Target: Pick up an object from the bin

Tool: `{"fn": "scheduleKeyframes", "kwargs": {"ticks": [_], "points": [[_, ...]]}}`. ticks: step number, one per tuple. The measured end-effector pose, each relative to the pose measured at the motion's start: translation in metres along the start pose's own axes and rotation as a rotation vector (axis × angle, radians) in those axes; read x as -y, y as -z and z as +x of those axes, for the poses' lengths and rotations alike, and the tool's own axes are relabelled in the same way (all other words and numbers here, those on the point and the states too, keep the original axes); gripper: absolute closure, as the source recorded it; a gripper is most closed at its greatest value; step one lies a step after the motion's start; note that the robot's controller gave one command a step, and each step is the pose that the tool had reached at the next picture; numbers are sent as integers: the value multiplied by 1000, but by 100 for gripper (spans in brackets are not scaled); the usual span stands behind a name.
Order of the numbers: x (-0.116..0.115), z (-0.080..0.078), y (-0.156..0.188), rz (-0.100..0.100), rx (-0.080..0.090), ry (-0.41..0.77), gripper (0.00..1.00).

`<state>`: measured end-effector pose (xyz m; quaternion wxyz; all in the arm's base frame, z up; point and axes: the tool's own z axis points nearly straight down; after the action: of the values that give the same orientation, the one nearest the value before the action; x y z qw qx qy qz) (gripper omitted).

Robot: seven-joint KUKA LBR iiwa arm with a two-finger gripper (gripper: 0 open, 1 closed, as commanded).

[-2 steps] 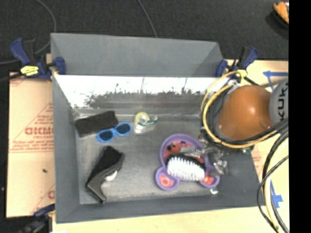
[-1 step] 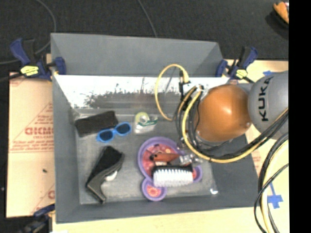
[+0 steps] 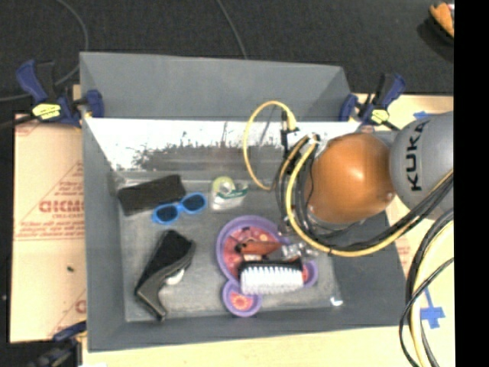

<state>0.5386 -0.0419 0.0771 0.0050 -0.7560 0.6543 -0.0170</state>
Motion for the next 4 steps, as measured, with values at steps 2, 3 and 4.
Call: {"fn": "scheduleKeyframes", "kwargs": {"ticks": [2, 3, 4], "points": [[-1, 0, 10, 0, 4, -6, 100], [-2, -1, 23, -4, 7, -4, 100], [-1, -1, 32, -2, 7, -5, 100]]}}
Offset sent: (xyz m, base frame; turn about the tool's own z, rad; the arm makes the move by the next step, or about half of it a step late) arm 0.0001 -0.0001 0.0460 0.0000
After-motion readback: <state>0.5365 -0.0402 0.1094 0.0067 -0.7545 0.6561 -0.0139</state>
